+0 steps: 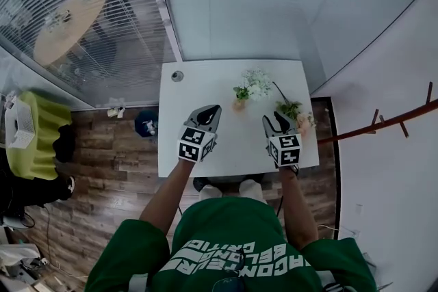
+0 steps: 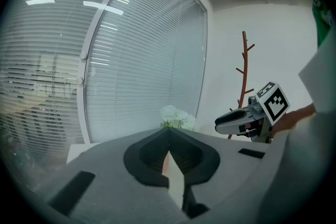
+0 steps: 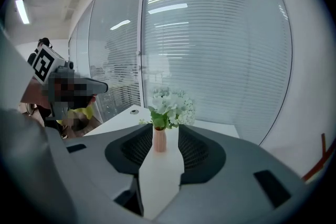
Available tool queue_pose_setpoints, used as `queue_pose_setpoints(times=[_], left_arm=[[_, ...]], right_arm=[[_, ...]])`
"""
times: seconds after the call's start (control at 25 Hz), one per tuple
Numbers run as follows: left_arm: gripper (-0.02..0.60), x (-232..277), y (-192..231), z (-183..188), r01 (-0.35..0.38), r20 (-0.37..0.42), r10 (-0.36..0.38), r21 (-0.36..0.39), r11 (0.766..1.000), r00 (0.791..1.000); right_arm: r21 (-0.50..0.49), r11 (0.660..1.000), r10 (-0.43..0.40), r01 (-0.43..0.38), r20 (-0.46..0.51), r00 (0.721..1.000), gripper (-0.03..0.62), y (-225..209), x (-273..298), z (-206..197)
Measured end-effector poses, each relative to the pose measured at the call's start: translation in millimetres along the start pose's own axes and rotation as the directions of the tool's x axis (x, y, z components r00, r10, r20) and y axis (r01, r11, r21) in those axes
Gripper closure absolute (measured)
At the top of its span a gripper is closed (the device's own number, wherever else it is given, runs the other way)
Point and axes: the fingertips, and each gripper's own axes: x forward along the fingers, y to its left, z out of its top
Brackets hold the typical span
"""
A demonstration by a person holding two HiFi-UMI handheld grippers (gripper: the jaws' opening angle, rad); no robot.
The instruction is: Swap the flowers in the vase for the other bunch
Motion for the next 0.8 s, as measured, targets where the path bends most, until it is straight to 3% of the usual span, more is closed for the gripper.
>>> queue_pose_setpoints(times=[0.2, 0.4, 0.8], left_arm=[[0.574, -10, 3, 7, 0.031, 0.02, -0.032, 0.023, 0.999, 0.999], [0.574, -26, 7, 7, 0.058, 0.024, -0.059, 0.045, 0.997, 0.998], [0.574, -57, 21, -2, 0.05, 0.03, -0.051, 0.052, 0.997, 0.998]], right_arm=[[-0.01, 0.998, -0.061, 0.061, 0.072, 0.996, 0.521, 7, -19, 21], [-0.005, 0.996, -0.092, 0.093, 0.115, 0.989, 0.57, 17, -34, 27], [0.01, 0.997, -0.082, 0.081, 0.151, 0.985, 0.58, 52, -43, 27]])
